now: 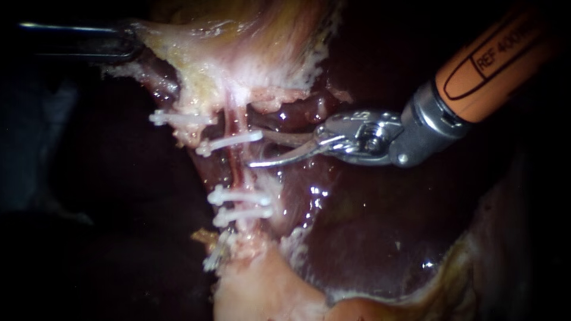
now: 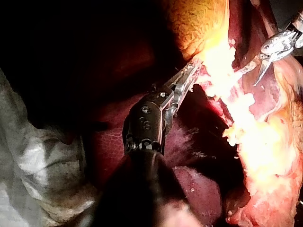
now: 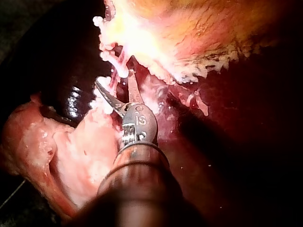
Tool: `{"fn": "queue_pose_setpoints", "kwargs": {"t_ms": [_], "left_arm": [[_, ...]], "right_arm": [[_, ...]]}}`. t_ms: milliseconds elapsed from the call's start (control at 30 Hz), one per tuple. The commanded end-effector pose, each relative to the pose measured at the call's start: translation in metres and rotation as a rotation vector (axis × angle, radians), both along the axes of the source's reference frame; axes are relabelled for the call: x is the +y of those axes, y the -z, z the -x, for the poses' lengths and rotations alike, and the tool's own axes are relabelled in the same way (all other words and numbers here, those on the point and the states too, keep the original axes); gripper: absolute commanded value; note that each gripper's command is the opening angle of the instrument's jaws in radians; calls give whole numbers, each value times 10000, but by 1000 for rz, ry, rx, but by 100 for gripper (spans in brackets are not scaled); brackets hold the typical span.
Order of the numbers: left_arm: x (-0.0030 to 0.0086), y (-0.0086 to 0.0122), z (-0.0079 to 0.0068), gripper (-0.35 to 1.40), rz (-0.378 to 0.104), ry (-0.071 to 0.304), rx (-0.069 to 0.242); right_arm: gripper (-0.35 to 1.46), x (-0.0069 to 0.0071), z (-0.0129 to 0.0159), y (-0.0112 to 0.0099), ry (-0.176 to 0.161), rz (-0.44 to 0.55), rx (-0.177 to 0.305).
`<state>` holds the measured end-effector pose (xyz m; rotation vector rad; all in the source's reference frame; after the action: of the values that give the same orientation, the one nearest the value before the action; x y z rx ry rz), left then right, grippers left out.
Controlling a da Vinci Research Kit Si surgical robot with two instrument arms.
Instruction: Go to the cutting position right tube
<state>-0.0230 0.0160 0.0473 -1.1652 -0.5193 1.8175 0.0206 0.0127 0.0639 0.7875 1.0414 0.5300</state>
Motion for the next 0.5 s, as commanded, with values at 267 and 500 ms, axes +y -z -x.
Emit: {"fn": "queue_pose_setpoints", "kwargs": {"t_ms": [267,500], "left_arm": [[0,0,0,-35,0,0,0],[0,1,0,-35,0,1,0]], "right_arm": [[143,-19,-6,-14,66,6,39],[141,-23,-25,-18,96,-14,87]]}}
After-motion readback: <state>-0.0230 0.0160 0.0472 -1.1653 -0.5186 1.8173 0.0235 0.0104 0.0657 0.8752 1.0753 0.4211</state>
